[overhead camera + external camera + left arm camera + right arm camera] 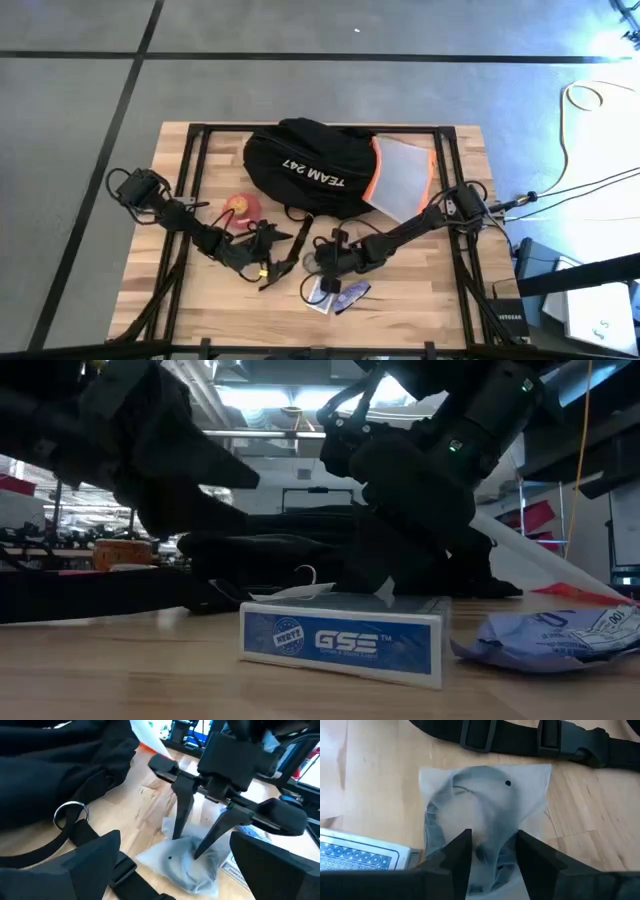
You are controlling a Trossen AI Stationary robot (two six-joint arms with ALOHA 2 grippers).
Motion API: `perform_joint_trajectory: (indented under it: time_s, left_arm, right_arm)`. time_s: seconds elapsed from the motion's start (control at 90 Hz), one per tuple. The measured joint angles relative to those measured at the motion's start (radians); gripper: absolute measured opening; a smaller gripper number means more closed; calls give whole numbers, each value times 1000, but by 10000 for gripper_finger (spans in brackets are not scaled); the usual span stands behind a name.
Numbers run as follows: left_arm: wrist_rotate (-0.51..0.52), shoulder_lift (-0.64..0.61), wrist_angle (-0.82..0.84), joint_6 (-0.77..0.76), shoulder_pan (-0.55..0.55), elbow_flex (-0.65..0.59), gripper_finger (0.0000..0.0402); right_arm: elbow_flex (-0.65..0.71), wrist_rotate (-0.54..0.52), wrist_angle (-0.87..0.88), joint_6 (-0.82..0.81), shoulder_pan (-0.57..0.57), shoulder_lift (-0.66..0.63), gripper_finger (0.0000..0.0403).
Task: Unpack backpack
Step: Move the black earphones to the center of the table
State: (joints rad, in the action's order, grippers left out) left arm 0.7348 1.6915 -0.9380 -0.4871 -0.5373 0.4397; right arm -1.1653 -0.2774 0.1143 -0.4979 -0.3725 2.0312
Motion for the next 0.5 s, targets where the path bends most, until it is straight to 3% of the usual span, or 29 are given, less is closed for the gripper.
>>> perform_joint_trajectory:
  time_s: [0.5]
  left_arm:
    - [-21, -63, 0, 120, -32, 0, 363]
  right_arm:
    - [-25, 17, 30, 5, 2, 2, 130]
